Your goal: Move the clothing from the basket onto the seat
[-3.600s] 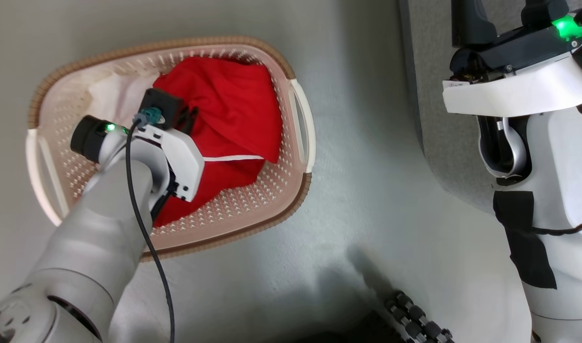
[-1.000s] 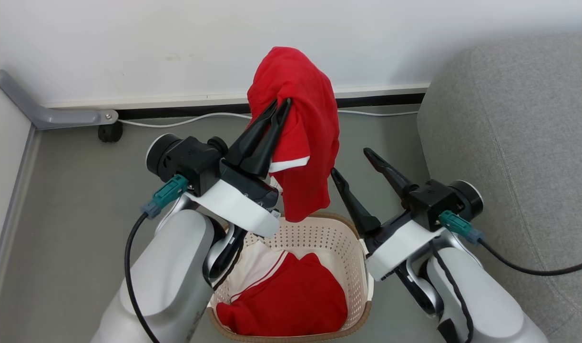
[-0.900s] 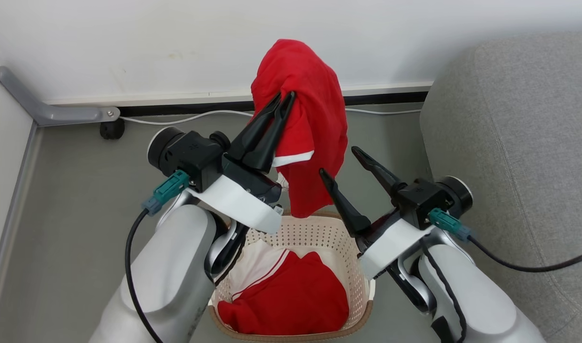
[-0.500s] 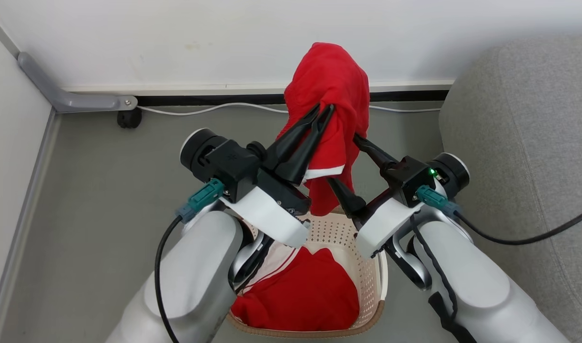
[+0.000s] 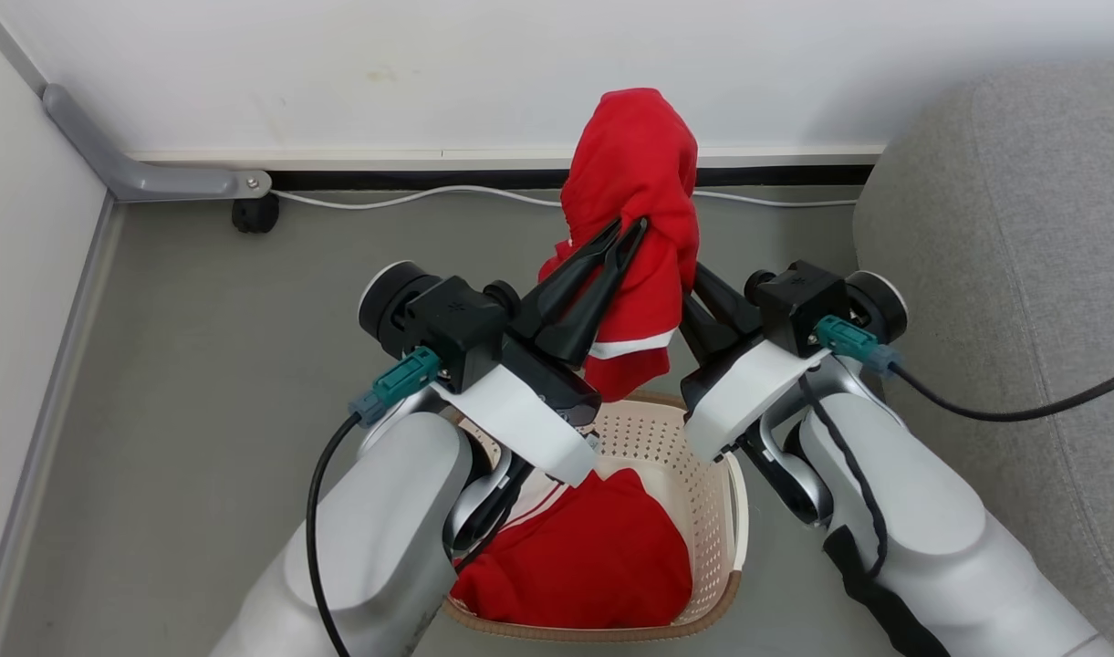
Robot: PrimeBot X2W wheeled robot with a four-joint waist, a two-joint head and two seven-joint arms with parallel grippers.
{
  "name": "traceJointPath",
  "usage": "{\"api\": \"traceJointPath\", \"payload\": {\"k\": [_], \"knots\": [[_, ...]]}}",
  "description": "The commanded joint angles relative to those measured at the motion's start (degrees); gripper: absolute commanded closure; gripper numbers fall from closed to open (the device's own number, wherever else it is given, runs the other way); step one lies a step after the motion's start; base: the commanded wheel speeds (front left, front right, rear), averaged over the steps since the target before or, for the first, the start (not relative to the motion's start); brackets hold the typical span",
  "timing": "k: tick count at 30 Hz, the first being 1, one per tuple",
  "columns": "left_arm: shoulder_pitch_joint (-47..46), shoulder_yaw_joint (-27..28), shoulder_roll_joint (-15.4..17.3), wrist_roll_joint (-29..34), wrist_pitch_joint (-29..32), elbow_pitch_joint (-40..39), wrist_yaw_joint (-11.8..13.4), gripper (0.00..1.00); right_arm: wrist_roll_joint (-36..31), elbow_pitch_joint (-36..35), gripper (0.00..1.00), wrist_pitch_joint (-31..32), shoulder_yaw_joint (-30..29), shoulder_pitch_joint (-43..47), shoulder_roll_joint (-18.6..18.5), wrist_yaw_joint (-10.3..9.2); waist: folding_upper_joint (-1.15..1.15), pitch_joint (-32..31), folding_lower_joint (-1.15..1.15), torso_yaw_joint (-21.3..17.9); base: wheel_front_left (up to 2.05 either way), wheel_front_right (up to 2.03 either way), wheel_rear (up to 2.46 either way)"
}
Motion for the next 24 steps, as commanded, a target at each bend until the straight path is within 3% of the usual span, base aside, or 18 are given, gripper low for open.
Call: {"api": "traceJointPath", "payload": {"k": [1, 2, 4, 15, 24], "knots": [[-2.4, 1.9, 0.8, -0.7, -0.3, -0.5, -0.4, 1.0, 0.5, -1.7, 1.0, -0.3, -1.0, 0.0, 1.0, 0.23, 0.0, 0.0, 0.0, -0.4, 0.0, 0.0, 0.0], [-2.2, 1.9, 1.0, -0.8, -0.3, -0.3, -0.4, 0.7, 0.6, -2.0, 1.0, -0.3, -1.8, 0.4, 1.0, 0.23, 0.0, 0.1, 0.0, -0.7, 0.0, 0.0, 0.0], [-1.9, 1.3, 1.4, -1.3, -0.3, 0.4, -0.4, 0.0, 0.4, -2.7, 1.0, -0.3, -3.8, 1.1, 1.0, 0.23, 0.0, 0.2, 0.0, -1.3, 0.0, 0.0, 0.0], [-0.2, -1.1, 4.4, -2.8, -0.3, 3.1, -0.4, 0.0, -3.5, -6.5, 1.0, -0.3, -14.8, 5.1, 1.0, 0.23, 0.0, 0.2, 0.0, -6.5, 0.0, 0.0, 0.0], [1.9, -3.9, 7.2, -4.4, -0.3, 4.1, -0.4, 0.0, -4.6, -9.5, 1.0, -0.3, -21.1, 8.1, 0.3, 0.23, 0.0, -0.8, 0.0, -13.7, 0.0, 0.0, 0.0]]}}
